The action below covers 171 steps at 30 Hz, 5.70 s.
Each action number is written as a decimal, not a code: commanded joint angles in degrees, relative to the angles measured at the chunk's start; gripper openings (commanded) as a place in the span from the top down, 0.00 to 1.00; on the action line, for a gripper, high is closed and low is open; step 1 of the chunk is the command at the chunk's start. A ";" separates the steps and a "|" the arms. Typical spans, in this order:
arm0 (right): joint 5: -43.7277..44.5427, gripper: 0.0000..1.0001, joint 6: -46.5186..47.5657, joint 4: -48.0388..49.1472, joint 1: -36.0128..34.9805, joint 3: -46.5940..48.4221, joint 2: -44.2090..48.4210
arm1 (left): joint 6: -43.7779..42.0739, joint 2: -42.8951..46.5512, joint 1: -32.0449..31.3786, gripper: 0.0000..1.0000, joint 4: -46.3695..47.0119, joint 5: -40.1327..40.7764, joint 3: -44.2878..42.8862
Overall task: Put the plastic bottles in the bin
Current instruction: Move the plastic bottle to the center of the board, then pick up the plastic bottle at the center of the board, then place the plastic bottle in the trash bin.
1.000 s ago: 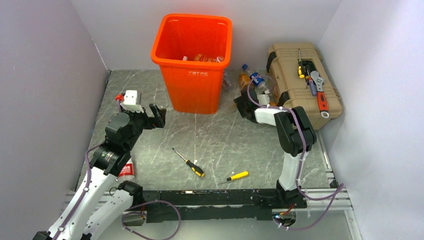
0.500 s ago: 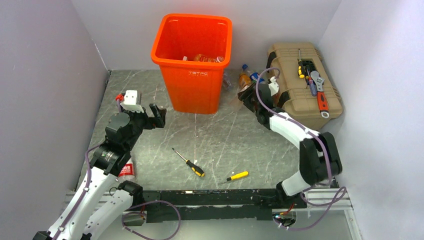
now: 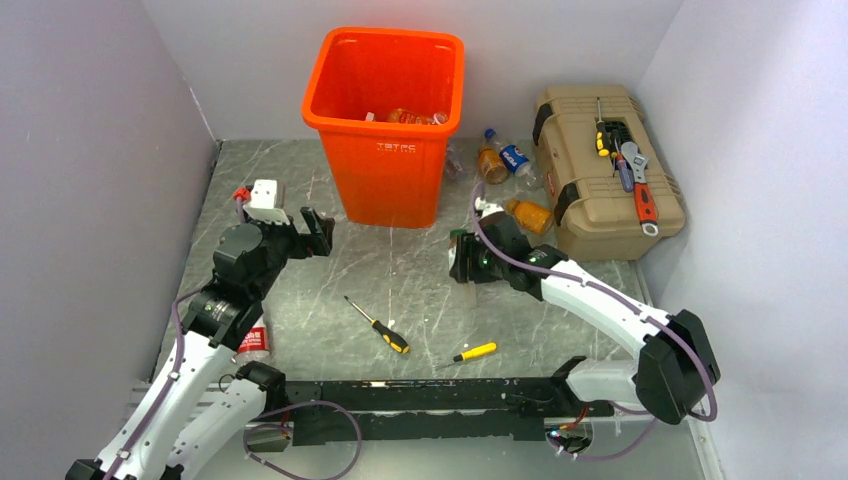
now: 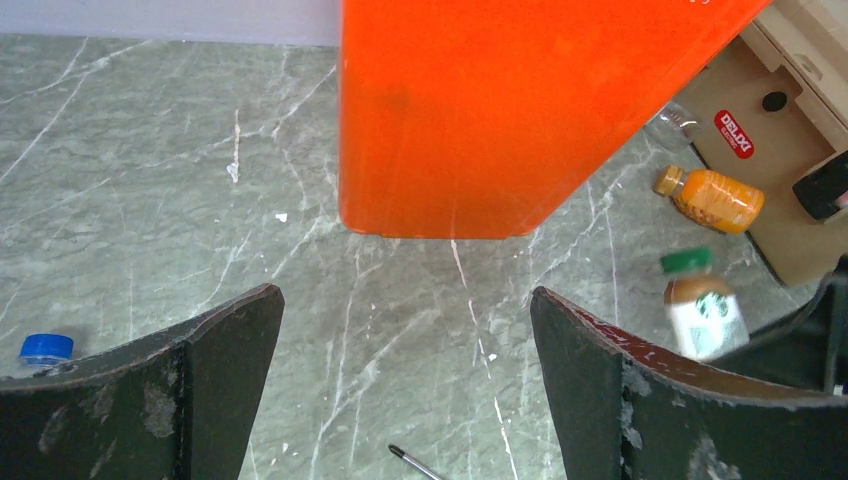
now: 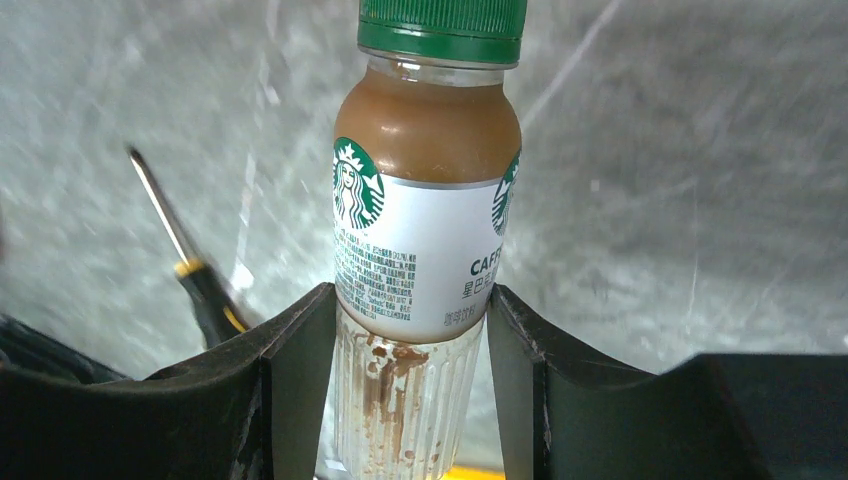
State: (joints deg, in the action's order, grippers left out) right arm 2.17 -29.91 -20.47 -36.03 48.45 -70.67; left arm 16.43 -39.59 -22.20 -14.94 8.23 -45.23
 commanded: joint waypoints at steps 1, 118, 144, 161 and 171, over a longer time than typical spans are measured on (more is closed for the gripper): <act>-3.49 0.74 5.16 -8.72 -2.51 -0.90 -1.83 | 0.94 0.15 0.05 0.01 0.80 -0.53 -1.17; 0.62 0.00 5.60 24.19 -20.13 -19.66 42.45 | -37.06 -35.42 -20.88 1.00 21.53 -1.14 -53.81; 11.75 0.00 5.99 14.91 -20.13 -21.09 45.52 | -5.77 -81.26 1.98 1.00 -8.07 -26.01 -88.01; 14.22 0.00 6.01 13.95 -20.11 -20.55 45.09 | 0.81 -62.40 2.24 0.01 17.90 -32.33 -75.06; 30.86 0.00 0.47 8.43 -20.13 -18.26 43.08 | -9.29 -35.53 2.16 0.01 10.93 -6.16 -52.67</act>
State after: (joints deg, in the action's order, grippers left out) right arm 20.18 -25.71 -8.78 -55.96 26.50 -26.39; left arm 13.52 -83.09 -20.01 0.60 -12.21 -104.16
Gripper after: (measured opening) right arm 0.997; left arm 0.994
